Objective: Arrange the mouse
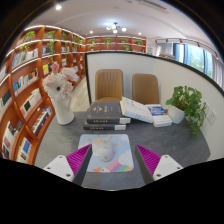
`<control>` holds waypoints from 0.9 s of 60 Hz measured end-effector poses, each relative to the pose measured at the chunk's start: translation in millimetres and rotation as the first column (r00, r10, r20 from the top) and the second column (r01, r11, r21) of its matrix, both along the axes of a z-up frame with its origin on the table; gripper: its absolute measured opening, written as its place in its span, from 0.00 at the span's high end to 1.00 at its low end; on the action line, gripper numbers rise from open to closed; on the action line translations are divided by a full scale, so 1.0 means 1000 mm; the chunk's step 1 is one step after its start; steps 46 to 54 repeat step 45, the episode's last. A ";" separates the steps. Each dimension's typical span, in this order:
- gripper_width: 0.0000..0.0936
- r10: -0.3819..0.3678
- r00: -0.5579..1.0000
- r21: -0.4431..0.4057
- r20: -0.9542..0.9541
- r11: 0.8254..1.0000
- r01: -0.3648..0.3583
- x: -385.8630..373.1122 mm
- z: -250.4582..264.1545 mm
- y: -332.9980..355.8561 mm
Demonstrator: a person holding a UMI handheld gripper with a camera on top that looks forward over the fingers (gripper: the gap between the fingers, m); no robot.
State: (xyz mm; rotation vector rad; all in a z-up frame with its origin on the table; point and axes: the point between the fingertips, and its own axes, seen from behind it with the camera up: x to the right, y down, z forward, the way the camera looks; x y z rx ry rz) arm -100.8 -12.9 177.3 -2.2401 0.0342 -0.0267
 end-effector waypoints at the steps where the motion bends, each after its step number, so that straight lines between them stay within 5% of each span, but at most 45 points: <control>1: 0.07 0.000 1.000 0.002 -0.001 1.000 0.000 0.002 0.004 -0.006; 27: 0.09 0.001 0.999 0.047 -0.054 0.999 0.001 0.027 0.053 -0.122; 54: 0.09 0.018 0.998 0.067 -0.056 0.998 -0.014 0.024 0.063 -0.151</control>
